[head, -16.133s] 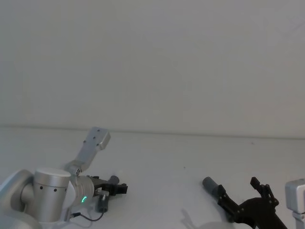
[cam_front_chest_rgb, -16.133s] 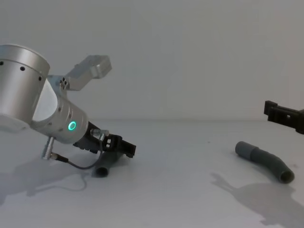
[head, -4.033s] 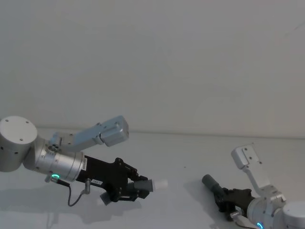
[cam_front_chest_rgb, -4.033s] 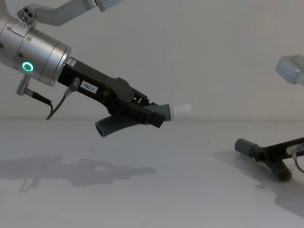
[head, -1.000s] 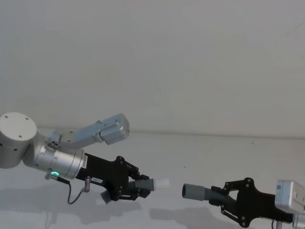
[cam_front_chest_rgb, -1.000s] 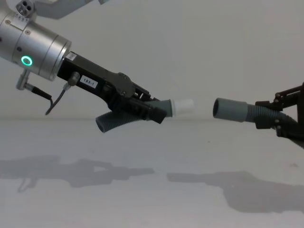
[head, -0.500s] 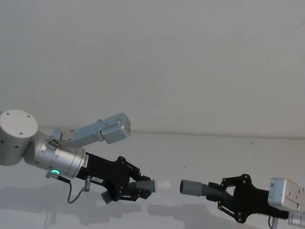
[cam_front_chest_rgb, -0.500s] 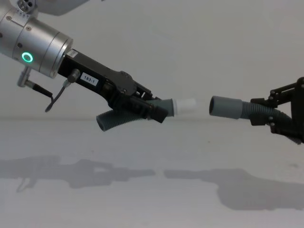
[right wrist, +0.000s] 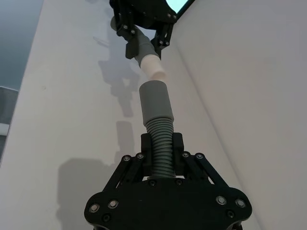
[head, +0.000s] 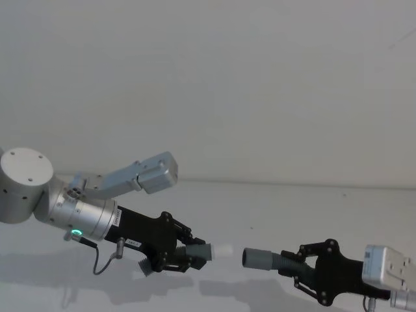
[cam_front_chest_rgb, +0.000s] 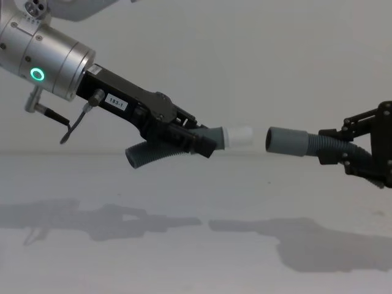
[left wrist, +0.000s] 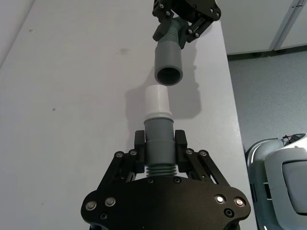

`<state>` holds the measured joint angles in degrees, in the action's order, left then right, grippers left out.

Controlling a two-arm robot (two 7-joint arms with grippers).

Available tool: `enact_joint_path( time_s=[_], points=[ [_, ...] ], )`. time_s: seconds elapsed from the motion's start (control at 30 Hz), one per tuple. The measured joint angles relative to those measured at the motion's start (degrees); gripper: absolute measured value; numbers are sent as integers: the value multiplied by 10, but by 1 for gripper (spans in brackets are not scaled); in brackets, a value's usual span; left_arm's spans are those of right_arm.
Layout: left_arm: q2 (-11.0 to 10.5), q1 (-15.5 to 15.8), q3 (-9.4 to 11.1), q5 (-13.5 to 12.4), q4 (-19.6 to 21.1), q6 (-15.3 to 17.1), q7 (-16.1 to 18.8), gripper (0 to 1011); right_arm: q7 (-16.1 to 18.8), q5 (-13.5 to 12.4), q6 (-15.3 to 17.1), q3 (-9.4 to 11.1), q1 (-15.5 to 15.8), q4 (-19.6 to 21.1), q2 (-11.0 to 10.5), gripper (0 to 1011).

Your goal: Use both hands to pick up one end of the pipe from the table, align the ends, and insert them.

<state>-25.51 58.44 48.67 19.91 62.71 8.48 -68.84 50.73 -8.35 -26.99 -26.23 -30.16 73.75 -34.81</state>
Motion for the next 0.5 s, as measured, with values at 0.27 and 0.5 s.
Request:
enact_joint_path(
  time_s=[0.27,0.5],
  points=[
    [5,6,4,4,-15,-7,-7,327,-1,1,1,-5,-1,2,-2,226],
    [9,11,8,9,-25,-11,-14,327,-4,1,6,-8,-1,5,-2,226]
  ],
)
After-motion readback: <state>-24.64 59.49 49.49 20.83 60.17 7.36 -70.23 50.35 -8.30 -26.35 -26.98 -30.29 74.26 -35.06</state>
